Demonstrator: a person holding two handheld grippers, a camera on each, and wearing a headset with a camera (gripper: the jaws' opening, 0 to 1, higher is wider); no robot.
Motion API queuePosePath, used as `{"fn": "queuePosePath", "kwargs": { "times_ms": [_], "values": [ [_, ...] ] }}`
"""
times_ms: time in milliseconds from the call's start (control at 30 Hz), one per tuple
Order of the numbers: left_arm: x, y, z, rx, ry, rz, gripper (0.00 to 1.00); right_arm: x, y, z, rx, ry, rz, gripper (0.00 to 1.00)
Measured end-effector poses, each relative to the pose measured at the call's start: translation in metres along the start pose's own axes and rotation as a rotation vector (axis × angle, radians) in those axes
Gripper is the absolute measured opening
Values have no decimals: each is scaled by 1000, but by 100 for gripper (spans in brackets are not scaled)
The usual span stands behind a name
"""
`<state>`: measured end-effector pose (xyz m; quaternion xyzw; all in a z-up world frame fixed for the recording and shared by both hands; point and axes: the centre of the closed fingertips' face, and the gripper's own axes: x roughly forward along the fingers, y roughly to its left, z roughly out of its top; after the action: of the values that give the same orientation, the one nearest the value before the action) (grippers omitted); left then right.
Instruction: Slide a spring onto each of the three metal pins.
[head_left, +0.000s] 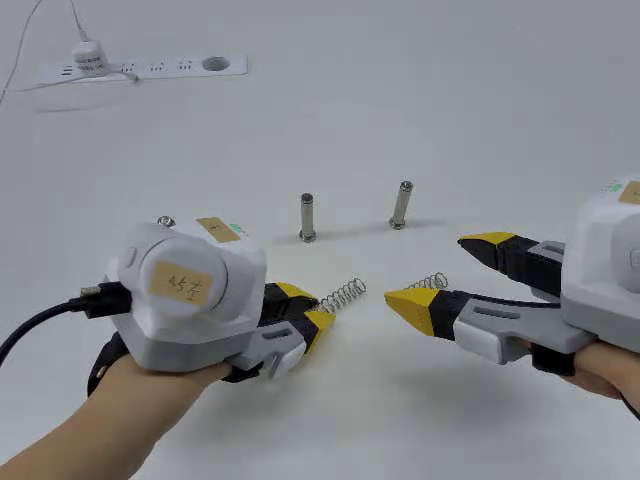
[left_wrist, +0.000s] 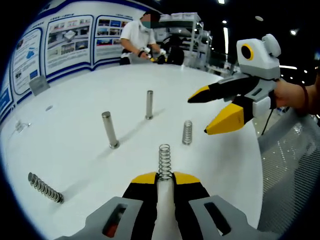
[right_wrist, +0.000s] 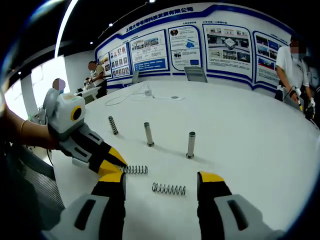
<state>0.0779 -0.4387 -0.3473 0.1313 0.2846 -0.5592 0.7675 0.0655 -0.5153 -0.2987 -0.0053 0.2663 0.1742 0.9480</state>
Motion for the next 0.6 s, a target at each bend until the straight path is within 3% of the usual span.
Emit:
{"fn": "queuePosePath", "kwargs": {
  "times_ms": [400,600],
  "values": [
    [-1,1,0,-8,-1,9,10,0,3,1,9,-4,12,58],
    [-8,1,8,7,-47,11,10,-2,6,11,56,-40,30,53]
  ]
}}
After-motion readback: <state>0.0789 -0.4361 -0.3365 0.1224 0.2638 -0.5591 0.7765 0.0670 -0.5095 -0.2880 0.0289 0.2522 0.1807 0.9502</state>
